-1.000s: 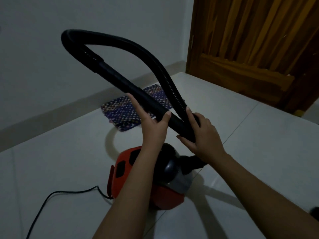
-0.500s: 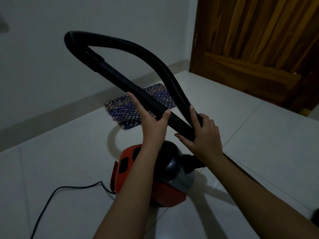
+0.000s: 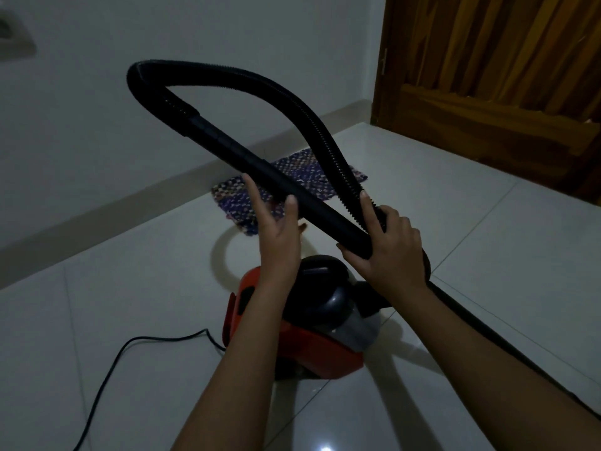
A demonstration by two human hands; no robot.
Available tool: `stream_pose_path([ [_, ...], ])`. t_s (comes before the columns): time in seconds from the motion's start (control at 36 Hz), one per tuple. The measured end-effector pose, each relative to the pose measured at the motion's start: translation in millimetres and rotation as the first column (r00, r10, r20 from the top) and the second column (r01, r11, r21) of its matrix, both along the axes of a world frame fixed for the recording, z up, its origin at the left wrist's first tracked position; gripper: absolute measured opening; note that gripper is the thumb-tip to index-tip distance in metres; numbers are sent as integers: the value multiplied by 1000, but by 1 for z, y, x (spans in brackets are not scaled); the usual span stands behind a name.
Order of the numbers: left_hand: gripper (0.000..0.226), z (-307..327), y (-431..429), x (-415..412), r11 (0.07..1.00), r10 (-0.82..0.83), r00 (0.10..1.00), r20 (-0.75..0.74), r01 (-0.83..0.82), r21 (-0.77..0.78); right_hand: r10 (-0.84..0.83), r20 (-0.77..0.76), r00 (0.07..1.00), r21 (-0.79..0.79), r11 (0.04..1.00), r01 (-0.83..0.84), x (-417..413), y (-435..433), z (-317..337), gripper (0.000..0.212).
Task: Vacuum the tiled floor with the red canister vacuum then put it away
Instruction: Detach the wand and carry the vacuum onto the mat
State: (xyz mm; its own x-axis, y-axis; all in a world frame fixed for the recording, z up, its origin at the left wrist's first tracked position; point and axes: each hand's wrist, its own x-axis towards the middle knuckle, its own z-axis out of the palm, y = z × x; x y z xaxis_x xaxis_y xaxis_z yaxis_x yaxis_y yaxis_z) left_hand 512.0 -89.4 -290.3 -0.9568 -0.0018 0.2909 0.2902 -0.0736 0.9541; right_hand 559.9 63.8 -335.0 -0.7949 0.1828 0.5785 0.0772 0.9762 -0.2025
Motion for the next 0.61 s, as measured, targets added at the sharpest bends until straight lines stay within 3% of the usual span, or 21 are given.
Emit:
stream_pose_path([
  [0.11, 52, -35, -39, -11, 970, 239, 963, 126, -229, -83, -10, -14, 1000, 5, 1000, 10, -1, -2, -2, 84],
  [0.17, 46, -60, -62, -10, 933, 341, 909, 239, -297, -204, -13, -17, 1000, -3, 1000, 13, -2, -2, -2, 84],
  [0.22, 46, -84, -80, -4, 903, 376, 868, 325, -266, -337, -21, -16, 1000, -3, 1000, 21, -2, -3, -2, 84],
  [0.33, 44, -113, -93, 10, 876, 290, 865, 411, -67, -477, -32, -24, 999, 7, 999, 32, -4, -2, -4, 84],
  [0.44, 47, -125, -95, 15, 905, 220, 827, 517, 25, -425, -29, -30, 999, 10, 1000, 29, -5, -2, -5, 83],
  [0.61, 50, -129, -102, 8, 962, 187, 746, 640, -8, -271, -25, -31, 999, 8, 1000, 26, -8, -1, -6, 84],
])
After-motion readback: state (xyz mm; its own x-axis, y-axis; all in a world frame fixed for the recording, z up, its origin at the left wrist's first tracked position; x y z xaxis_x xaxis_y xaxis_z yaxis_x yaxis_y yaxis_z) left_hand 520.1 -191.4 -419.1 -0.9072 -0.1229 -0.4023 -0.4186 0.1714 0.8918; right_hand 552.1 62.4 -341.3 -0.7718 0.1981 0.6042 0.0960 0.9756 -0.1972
